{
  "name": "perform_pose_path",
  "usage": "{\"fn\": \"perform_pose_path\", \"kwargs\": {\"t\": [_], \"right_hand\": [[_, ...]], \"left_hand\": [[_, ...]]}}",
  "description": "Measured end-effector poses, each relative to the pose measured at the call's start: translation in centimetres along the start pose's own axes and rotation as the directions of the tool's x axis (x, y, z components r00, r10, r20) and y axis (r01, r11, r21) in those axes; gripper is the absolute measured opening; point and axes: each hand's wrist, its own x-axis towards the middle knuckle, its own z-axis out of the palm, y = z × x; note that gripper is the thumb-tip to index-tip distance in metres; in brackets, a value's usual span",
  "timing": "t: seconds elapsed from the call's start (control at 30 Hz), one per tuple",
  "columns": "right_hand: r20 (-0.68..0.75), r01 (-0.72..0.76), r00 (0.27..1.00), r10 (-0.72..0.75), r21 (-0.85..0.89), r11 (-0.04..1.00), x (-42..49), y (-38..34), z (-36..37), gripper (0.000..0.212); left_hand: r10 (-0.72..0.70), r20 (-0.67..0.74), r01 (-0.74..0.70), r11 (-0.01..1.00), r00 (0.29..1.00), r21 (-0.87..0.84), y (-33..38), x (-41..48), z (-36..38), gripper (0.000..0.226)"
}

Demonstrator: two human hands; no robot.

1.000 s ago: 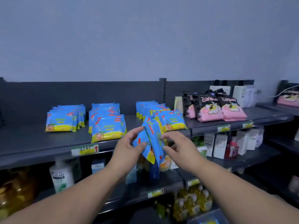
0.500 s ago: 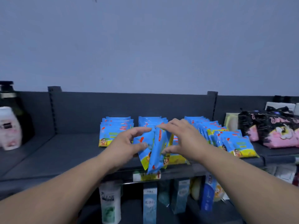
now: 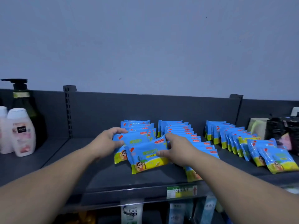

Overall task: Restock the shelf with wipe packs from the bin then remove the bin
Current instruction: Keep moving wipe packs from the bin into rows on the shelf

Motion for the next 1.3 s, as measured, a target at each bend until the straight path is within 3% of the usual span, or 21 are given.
{"fn": "perform_pose_path", "kwargs": {"t": [0.1,0.17,0.3,0.43,0.5,0.57,0.63,0.7,1.17,1.3], "right_hand": [[-0.016,-0.085,0.996,0.085,0.011,0.996,0.6,-0.7,0.8,0.056],[-0.027,-0.090,0.996,0.089,-0.040,0.995,0.9,-1.2,1.2,0.070],[0.033,-0.107,0.993,0.112,-0.122,0.987,1.4,-1.5,2.8,0.060],[0.084,-0.161,0.982,0.170,-0.096,0.982,2.2,-1.2,4.0,0.057],[0.079,-0.177,0.980,0.182,-0.076,0.981,2.8,-1.0,4.2,0.059],[0.089,-0.185,0.977,0.191,-0.073,0.980,3.1,-1.0,4.5,0.070],[0.109,-0.172,0.977,0.184,-0.113,0.979,3.2,-1.2,4.9,0.087],[0.116,-0.146,0.979,0.166,-0.162,0.976,3.4,-1.4,5.1,0.094],[-0.006,-0.141,0.989,0.145,-0.268,0.953,4.2,-0.8,5.2,0.079],[-0.068,-0.096,0.994,0.081,-0.267,0.959,3.2,-0.6,4.4,0.068]], "left_hand": [[-0.026,-0.006,0.027,0.993,1.000,0.114,-1.0,1.5,0.6,0.028],[-0.008,-0.086,0.024,0.982,0.996,0.188,-1.3,2.3,1.2,0.030],[-0.005,-0.234,0.054,0.978,0.972,0.203,-1.9,3.3,1.8,0.023],[-0.035,-0.236,0.034,0.999,0.971,-0.011,-2.2,3.2,2.4,0.021],[-0.018,-0.124,0.017,1.000,0.992,-0.013,-1.9,2.5,2.2,0.034],[0.000,0.004,0.000,0.997,1.000,0.084,-2.1,2.4,1.9,0.067],[0.014,0.056,-0.027,0.972,0.998,0.233,-2.0,2.3,1.9,0.090],[0.038,0.064,-0.057,0.939,0.997,0.338,-1.7,2.2,2.1,0.096],[0.098,-0.097,-0.056,0.928,0.990,0.369,-1.5,2.1,6.2,0.101],[0.113,-0.118,-0.041,0.868,0.987,0.495,-1.2,1.1,6.1,0.103]]}}
